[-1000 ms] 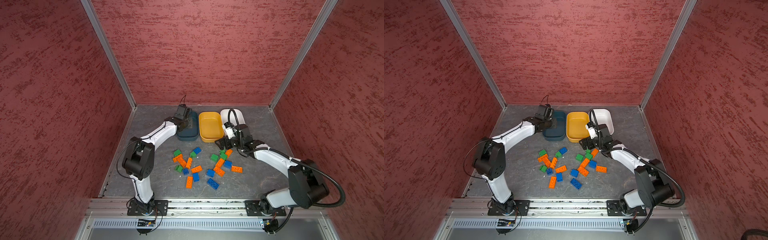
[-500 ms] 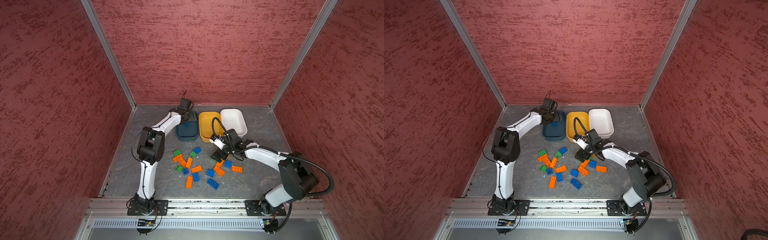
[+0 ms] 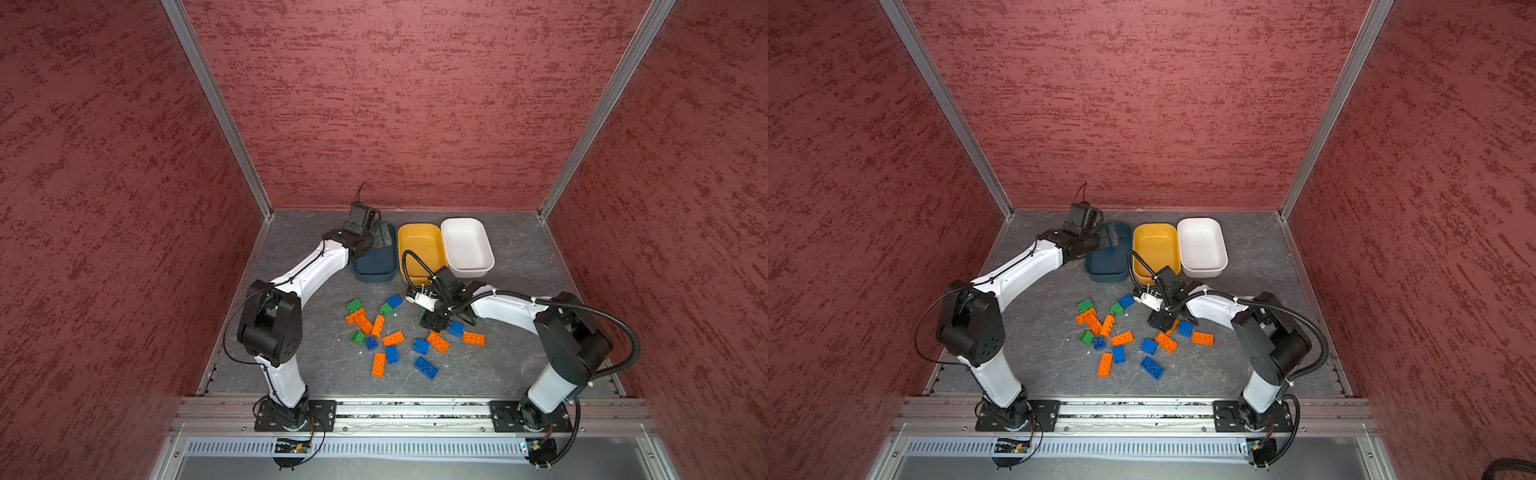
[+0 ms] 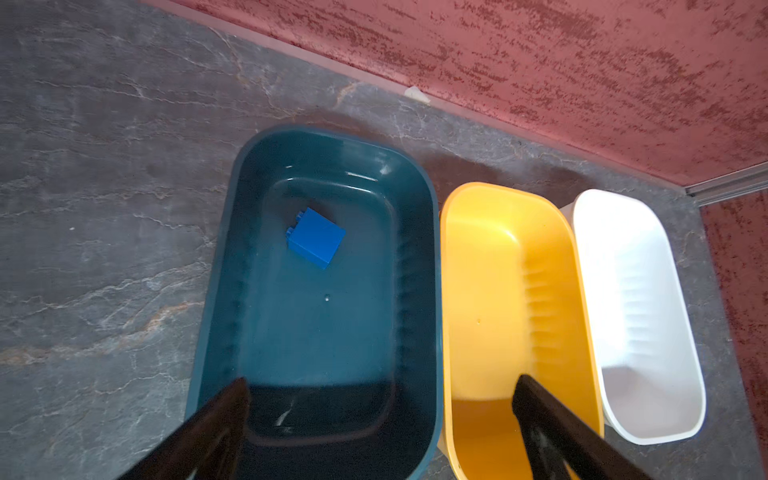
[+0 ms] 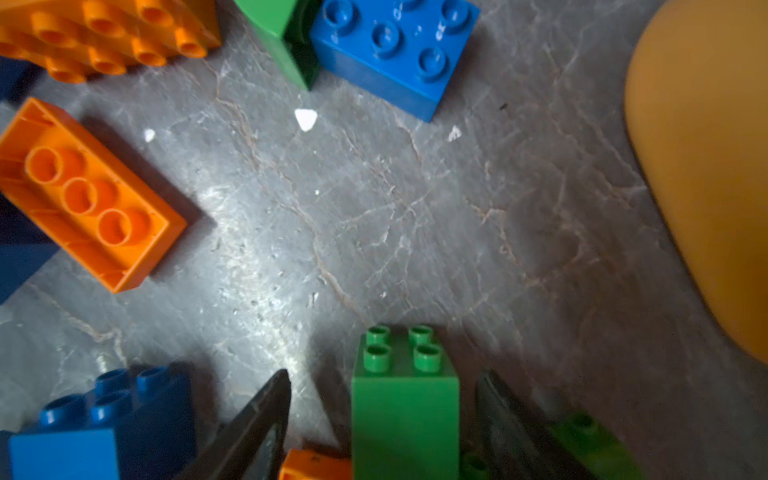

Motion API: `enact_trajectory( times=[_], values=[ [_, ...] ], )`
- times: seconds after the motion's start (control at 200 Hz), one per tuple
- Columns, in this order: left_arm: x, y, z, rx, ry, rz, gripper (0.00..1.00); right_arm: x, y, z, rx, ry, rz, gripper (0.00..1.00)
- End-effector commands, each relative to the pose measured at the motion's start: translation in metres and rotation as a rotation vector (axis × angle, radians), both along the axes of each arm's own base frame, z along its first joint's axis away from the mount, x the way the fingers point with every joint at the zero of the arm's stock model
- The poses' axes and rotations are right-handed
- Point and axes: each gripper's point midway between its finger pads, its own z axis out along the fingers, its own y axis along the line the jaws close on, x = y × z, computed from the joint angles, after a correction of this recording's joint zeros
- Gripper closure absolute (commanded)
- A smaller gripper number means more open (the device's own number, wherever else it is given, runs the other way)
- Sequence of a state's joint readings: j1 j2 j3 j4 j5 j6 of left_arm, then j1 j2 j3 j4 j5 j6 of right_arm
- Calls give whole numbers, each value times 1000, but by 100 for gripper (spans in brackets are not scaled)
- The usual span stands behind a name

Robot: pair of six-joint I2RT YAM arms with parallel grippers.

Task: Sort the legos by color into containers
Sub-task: 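Drop the blue brick into the teal tub while the right gripper grasps a green brick, then carry the green brick with the right gripper and release it into the yellow tub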

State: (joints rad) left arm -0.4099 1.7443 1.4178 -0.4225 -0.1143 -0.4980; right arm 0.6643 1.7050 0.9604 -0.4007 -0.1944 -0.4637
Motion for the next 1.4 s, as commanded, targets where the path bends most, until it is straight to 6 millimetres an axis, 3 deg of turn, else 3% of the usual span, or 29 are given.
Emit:
enact_trajectory(
  times=[0.0, 0.24, 0.386, 0.621, 0.872, 1.037, 1.072, 1.112, 1.207, 1.297, 1.393],
  values=[
    [4, 10, 8, -18, -67, 69, 1, 5, 3, 2, -28, -26, 25, 39],
    [1, 15, 13, -40, -107, 92, 0, 8, -4, -7, -84, -51, 32, 53],
    [3, 13, 13, -43, -115, 90, 0, 15, -2, -2, -79, -86, 32, 65],
    [3, -1, 17, -23, -147, 46, 1, 20, -1, 7, -71, -136, 53, 75],
    [-2, -5, 25, 4, -200, 58, 1, 22, 12, 48, 70, -238, 74, 80],
    [-4, -6, 31, 11, -244, 57, 1, 35, 17, 100, 238, -367, 7, 82],
    [-4, -7, 33, 12, -249, 58, 1, 41, 18, 111, 287, -370, -34, 82],
    [-5, -7, 33, 17, -251, 58, 0, 46, 19, 139, 371, -393, -80, 82],
    [-6, -7, 33, 22, -252, 59, 1, 66, 16, 169, 502, -409, -209, 82],
    [-6, -7, 32, 30, -252, 61, 1, 91, 10, 180, 544, -417, -325, 80],
    [-6, -7, 31, 41, -247, 62, 1, 127, 6, 165, 518, -393, -503, 81]
  ],
)
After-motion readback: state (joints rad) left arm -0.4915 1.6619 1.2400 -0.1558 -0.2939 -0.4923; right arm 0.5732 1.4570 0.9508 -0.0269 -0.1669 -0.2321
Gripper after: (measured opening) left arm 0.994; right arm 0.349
